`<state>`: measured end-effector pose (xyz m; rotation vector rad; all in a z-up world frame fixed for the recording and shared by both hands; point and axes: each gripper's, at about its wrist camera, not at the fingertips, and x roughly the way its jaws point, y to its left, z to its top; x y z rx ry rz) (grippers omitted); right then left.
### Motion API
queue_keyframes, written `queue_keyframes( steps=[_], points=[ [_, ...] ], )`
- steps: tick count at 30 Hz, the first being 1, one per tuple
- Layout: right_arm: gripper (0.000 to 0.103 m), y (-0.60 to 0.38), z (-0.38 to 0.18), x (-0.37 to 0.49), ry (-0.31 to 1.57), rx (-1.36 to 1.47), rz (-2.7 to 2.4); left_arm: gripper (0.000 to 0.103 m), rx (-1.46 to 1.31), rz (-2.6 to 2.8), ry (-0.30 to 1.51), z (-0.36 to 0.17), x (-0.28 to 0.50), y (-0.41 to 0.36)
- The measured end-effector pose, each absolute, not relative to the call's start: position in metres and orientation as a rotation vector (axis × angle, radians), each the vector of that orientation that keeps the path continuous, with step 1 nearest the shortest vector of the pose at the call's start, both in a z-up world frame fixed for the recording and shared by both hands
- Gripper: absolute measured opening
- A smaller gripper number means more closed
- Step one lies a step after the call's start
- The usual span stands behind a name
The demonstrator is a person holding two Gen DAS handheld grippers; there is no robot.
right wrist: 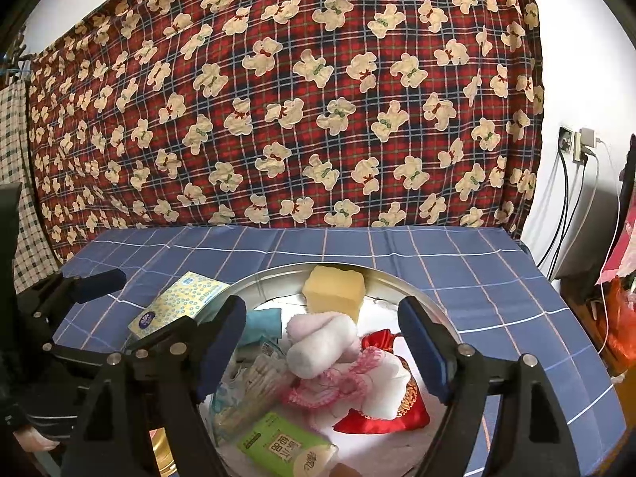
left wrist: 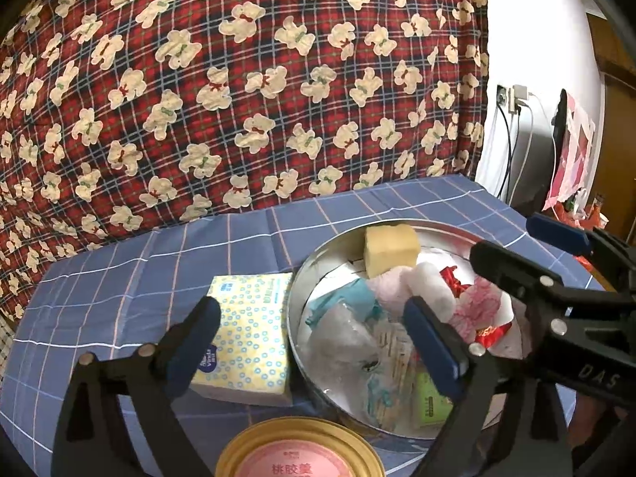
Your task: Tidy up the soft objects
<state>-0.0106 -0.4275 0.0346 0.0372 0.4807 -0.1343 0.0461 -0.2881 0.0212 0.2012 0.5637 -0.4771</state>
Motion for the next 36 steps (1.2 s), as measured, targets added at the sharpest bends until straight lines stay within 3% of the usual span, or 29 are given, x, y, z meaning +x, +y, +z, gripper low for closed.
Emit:
queue_keyframes(
  steps=[36],
  points=[
    [0.082, -0.4336, 0.0410, -0.0176, 0.470, 0.024, -0.148, 0.102, 0.187, -0.470, 0.599, 0.0186, 0.0462, -0.2838]
  ],
)
